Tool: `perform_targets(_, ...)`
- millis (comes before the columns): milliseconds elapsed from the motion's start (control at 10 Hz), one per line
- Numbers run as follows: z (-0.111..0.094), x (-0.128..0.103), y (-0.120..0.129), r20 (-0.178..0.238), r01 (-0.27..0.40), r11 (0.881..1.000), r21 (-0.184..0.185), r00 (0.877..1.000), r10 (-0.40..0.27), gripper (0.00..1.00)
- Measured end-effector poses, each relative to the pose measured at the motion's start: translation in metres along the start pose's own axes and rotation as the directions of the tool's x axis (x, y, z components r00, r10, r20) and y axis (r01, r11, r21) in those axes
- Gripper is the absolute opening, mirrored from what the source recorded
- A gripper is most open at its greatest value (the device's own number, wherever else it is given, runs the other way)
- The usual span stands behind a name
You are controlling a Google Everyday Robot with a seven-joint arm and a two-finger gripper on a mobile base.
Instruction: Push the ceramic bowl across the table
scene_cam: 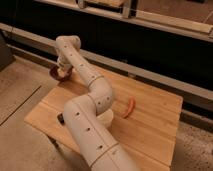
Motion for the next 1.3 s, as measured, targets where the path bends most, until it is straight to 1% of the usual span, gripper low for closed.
perform_targets(100,-0.005,-0.001,-0.009,0.012,0.024,0.999,0.029,1.000,-0.025,0.00)
perform_targets(200,-0.014,-0.005,-0.023,0.033,0.054,0.996,0.076,0.998,-0.057,0.00)
perform_targets(400,-0.020,-0.009,-0.035,0.054,0.077,0.990,0.119,0.995,-0.084,0.00)
perform_targets(500,-0.021,-0.005,-0.038,0.059,0.083,0.989,0.125,0.994,-0.091,0.02)
perform_targets(600,-0.021,-0.003,-0.038,0.058,0.087,0.989,0.123,0.994,-0.095,0.06)
perform_targets(1300,-0.019,-0.004,-0.037,0.057,0.090,0.989,0.121,0.994,-0.097,0.06)
